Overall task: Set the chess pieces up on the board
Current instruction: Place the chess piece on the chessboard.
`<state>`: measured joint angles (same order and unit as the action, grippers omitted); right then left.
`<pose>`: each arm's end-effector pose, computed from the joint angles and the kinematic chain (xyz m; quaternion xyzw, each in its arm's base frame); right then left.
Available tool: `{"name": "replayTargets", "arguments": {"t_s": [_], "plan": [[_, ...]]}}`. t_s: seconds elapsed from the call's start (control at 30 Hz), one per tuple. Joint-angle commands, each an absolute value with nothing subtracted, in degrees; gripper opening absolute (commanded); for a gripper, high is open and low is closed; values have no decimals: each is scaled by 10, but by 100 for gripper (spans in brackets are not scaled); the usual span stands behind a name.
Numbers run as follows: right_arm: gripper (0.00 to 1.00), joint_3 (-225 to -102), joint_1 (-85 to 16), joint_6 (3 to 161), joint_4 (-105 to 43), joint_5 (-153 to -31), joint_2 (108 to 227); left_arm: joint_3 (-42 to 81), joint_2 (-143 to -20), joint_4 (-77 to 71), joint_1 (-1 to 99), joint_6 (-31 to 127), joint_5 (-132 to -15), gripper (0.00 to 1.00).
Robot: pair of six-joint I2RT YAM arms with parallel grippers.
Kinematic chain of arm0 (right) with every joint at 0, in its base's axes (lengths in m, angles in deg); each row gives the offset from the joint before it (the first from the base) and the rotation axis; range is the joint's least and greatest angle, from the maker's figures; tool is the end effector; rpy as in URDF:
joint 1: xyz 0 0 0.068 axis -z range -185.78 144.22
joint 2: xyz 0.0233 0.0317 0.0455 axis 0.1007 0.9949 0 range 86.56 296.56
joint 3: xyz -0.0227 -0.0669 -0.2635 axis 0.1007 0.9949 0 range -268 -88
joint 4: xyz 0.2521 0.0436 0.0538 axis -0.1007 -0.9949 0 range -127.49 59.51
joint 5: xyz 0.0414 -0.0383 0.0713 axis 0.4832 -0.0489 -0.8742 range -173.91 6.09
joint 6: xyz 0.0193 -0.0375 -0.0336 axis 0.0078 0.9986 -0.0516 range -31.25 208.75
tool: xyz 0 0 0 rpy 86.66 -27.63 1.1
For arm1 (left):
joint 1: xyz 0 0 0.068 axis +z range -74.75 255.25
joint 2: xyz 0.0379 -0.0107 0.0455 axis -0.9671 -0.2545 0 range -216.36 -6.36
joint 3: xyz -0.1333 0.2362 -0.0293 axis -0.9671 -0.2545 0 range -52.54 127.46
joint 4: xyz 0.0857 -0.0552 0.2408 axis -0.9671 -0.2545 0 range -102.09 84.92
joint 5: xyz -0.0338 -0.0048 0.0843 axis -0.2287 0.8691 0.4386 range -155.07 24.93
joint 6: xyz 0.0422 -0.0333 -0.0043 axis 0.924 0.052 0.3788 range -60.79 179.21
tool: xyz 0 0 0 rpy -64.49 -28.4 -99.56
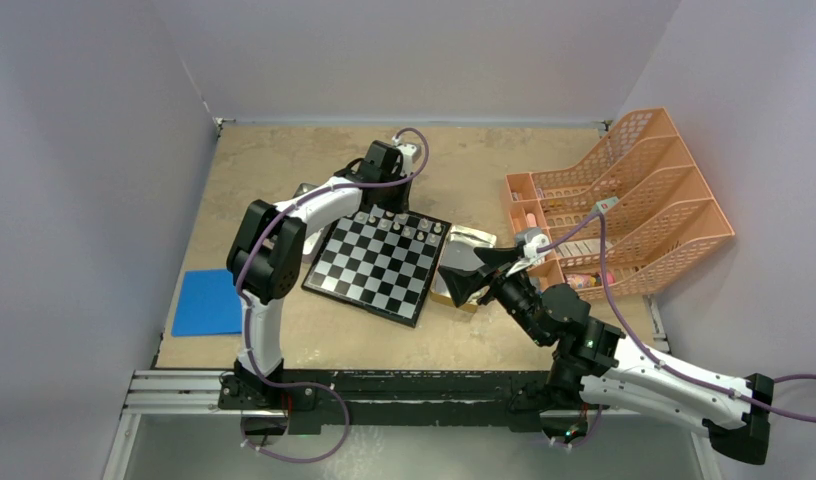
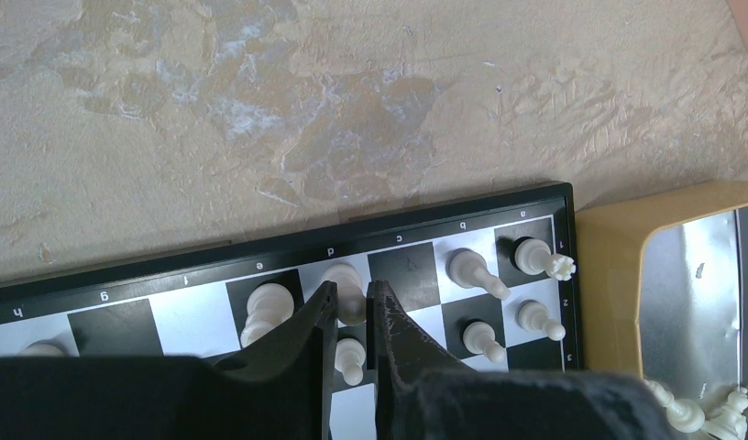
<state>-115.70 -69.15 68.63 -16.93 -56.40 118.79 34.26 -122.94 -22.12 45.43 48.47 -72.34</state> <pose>0.0820 0.1266 0.3112 -0.0643 0.6528 0.3768 0.6540 0.3929 -0.2303 0.2003 0.1768 0.9112 -0.1827 0.3241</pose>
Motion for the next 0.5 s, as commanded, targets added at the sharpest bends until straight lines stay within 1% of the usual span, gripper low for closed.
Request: {"name": "replayTargets", "arguments": {"t_s": [0.0, 0.1, 0.17, 0.27, 0.47], "plan": [[99, -1167, -694, 683, -149, -557, 1186, 364, -1229, -234, 450, 501, -728, 10], [99, -1166, -694, 684, -150, -556, 1188, 363, -1229, -236, 449, 499, -722, 6], [99, -1166, -694, 687, -150, -552, 1190, 360, -1229, -236, 449, 498, -719, 5], [99, -1167, -694, 689, -150, -549, 1192, 359, -1230, -236, 449, 498, -718, 10], [99, -1163, -694, 691, -141, -548, 1197, 361, -1228, -237, 449, 496, -720, 16]]}}
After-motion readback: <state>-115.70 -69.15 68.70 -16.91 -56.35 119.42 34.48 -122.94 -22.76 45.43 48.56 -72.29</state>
